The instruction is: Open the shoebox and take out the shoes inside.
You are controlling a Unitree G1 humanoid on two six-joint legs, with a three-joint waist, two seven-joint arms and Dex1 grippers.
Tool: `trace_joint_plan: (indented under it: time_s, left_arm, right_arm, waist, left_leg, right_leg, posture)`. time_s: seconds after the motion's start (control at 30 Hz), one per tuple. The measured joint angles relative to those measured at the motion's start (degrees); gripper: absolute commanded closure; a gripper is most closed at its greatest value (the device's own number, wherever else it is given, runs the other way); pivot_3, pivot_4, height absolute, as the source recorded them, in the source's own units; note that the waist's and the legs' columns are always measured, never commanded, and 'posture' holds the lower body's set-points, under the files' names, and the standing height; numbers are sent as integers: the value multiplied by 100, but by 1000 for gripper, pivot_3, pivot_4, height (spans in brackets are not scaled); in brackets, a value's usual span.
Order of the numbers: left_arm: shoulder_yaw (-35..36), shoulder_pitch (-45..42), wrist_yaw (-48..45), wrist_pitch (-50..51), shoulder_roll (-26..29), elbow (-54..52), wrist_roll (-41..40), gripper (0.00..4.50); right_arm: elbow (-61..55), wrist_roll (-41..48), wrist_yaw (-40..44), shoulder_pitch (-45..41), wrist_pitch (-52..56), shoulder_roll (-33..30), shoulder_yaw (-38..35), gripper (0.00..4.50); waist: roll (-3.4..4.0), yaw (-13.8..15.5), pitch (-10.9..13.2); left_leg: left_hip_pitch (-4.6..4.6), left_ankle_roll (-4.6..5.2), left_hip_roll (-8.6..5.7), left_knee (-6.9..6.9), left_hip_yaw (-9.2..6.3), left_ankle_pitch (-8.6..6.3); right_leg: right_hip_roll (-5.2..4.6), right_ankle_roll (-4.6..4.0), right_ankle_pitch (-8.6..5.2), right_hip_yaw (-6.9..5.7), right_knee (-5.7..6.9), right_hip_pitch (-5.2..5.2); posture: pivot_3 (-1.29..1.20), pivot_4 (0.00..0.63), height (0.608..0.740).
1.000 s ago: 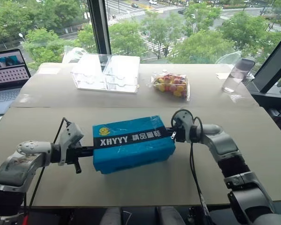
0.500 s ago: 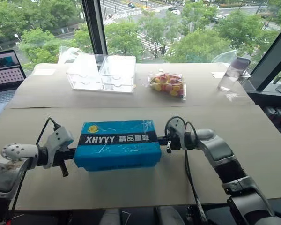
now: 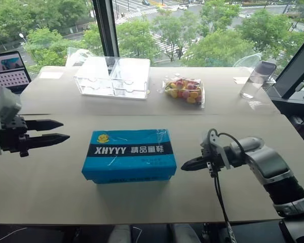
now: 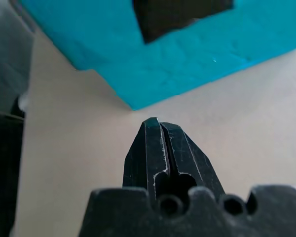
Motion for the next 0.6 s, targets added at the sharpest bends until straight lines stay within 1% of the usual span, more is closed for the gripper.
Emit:
trace_joint_plan:
  time_s: [0.07, 0.1, 0.13, 0.23, 0.33, 0.4, 0.47, 0.6]
  left_arm:
    - [-100, -617, 179, 300, 11, -76, -452, 187]
    - [-176, -968, 274, 413, 26, -147, -696, 60]
    - [-248, -1338, 387, 527, 48, -235, -954, 60]
    - [-361, -2023, 746, 733, 20, -273, -1355, 60]
    - [-505, -2917, 1606, 582, -454, 3, -1344, 60]
    - [-533, -3352, 2119, 502, -641, 293, -1275, 60]
    - [-531, -3425, 2325, 502, -639, 433, -1238, 60]
    - [-530, -3255, 2297, 658, -610, 345, -1364, 60]
  right_arm:
    - [-38, 51, -13, -86, 86, 160, 54, 4500]
    - [-89, 71, -13, -145, 106, 261, 109, 4500]
    - [-143, 87, -11, -185, 114, 346, 160, 4500]
    - [-190, 269, -38, -233, 207, 435, 151, 4500]
    - [-286, 615, -121, -339, 477, 528, -101, 4500]
    - [-348, 998, -194, -494, 714, 663, -387, 4500]
    - [-358, 1441, -372, -784, 983, 807, -787, 4500]
    - [-278, 1829, -754, -1143, 1161, 1074, -1239, 4500]
  waist:
    - [-9, 1, 3]
    - [-10, 3, 4]
    - [-10, 3, 4]
    - [-8, -10, 5]
    - [-9, 11, 5]
    - [-9, -8, 5]
    - [-9, -48, 5]
    - [-9, -48, 5]
  left_leg:
    - [-5, 0, 5, 10, -3, 0]
    - [-12, 0, 5, 22, -6, 0]
    - [-15, 0, 4, 29, -6, 0]
    - [-17, 0, 0, 31, -2, 0]
    - [-15, 0, 1, 39, -6, 0]
    - [-14, 0, 1, 42, -6, 0]
    - [-15, 0, 0, 38, -5, 0]
    - [-23, 0, 0, 36, -9, 0]
  right_leg:
    - [7, 0, 2, -1, 3, -2]
    - [10, 1, 4, -2, 4, -2]
    - [9, 4, 5, -1, 5, -2]
    - [6, 7, 7, 2, 5, -3]
    - [10, 8, 8, 1, 13, -1]
    - [11, 9, 10, 3, 14, 1]
    - [9, 8, 12, 6, 14, -1]
    - [10, 6, 12, 4, 13, -7]
  posture:
    - [0, 150, 740]
    - [0, 150, 740]
    - [0, 150, 740]
    - [0, 150, 740]
    - [0, 150, 740]
    - [0, 150, 740]
    - [0, 150, 740]
    - [0, 150, 740]
